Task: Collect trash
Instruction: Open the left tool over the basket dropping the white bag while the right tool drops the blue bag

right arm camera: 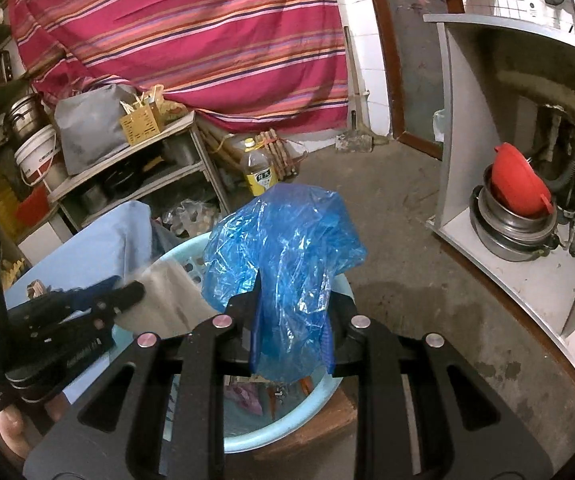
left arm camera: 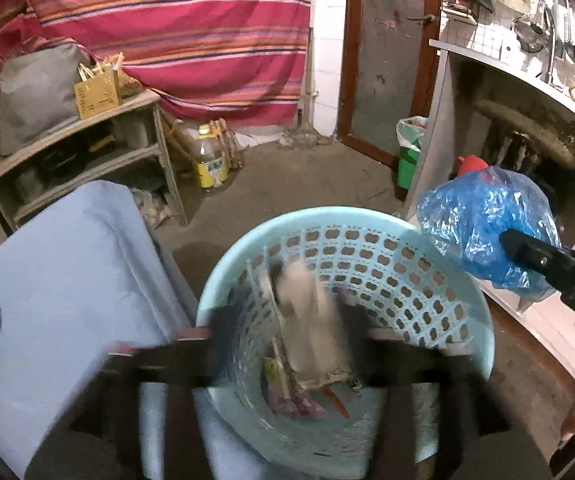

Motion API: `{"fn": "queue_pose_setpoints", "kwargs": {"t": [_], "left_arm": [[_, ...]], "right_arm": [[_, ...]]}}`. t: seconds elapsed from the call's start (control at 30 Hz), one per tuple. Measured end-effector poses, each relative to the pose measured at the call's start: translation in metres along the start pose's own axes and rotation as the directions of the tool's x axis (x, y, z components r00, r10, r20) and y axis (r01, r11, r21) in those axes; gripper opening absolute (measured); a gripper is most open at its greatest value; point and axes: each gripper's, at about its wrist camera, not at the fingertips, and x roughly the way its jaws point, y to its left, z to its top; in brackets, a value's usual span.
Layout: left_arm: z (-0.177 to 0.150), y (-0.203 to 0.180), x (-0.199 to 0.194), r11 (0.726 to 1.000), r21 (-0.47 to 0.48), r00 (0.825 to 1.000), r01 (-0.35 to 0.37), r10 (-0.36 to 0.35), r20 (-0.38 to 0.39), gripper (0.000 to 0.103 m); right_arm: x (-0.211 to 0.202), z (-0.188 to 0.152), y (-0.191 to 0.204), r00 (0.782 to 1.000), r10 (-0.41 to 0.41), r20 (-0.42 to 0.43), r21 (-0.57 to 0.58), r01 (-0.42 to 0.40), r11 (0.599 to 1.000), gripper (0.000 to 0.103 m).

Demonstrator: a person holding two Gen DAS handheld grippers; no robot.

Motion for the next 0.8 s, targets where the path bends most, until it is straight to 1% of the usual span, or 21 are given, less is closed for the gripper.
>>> {"fn": "queue_pose_setpoints", "kwargs": {"t": [0.03,0.07,0.17,0.23,0.27,0.37,0.5,0.57,0.63,0.77,0.8], "left_arm": [[-0.001,-0.001,-0.004,1.0,0.012,1.0,-0.015,0.014,0.021,0.067],[-0.002,-0.003,-0.006,1.0,0.023,1.0,-0.018,0.018,0.025,0.067],[-0.005,0.0,-0.012,0.999,0.036,0.999,-0.032,0.031,0.015,0.067],[-0.007,0.005,-0.017,0.999,0.033,0.999,-0.042,0.042,0.016,0.072],[-0.009,0.011,-0.022,0.998,0.027,0.998,-0.056,0.056,0.022,0.076],[-0.013,0.029,-0.035,0.996,-0.001,0.996,-0.084,0.084,0.038,0.078],[-0.017,0.055,-0.055,0.991,-0.064,0.991,-0.114,0.118,0.06,0.086],[-0.019,0.065,-0.066,0.988,-0.087,0.989,-0.126,0.133,0.07,0.088],[-0.024,0.073,-0.078,0.982,-0.109,0.983,-0.154,0.163,0.082,0.088],[-0.032,0.082,-0.092,0.967,-0.121,0.969,-0.223,0.233,0.082,0.089],[-0.034,0.084,-0.094,0.967,-0.122,0.968,-0.225,0.236,0.082,0.089]], "right_arm": [[0.0,0.0,0.0,1.0,0.002,0.0,0.002,-0.002,1.0,0.023],[0.0,0.0,0.001,1.0,0.001,-0.001,0.002,-0.001,1.0,0.023],[0.0,0.0,0.0,1.0,0.001,0.0,0.003,-0.001,1.0,0.023],[0.0,0.001,0.0,1.0,0.002,0.0,0.001,-0.002,1.0,0.023],[0.0,0.0,0.002,1.0,0.001,0.001,-0.003,-0.001,1.0,0.023],[0.002,0.001,0.005,1.0,0.002,-0.001,-0.019,-0.002,1.0,0.023],[0.006,0.001,0.015,1.0,0.005,-0.009,-0.052,-0.005,0.999,0.024],[0.007,0.0,0.023,1.0,0.004,-0.012,-0.068,-0.005,0.998,0.024],[0.009,-0.002,0.031,1.0,0.007,-0.017,-0.077,-0.009,0.997,0.024],[0.016,-0.003,0.047,0.999,-0.006,-0.032,-0.109,0.002,0.994,0.026],[0.018,-0.004,0.051,0.999,-0.011,-0.034,-0.121,0.007,0.993,0.026]]}}
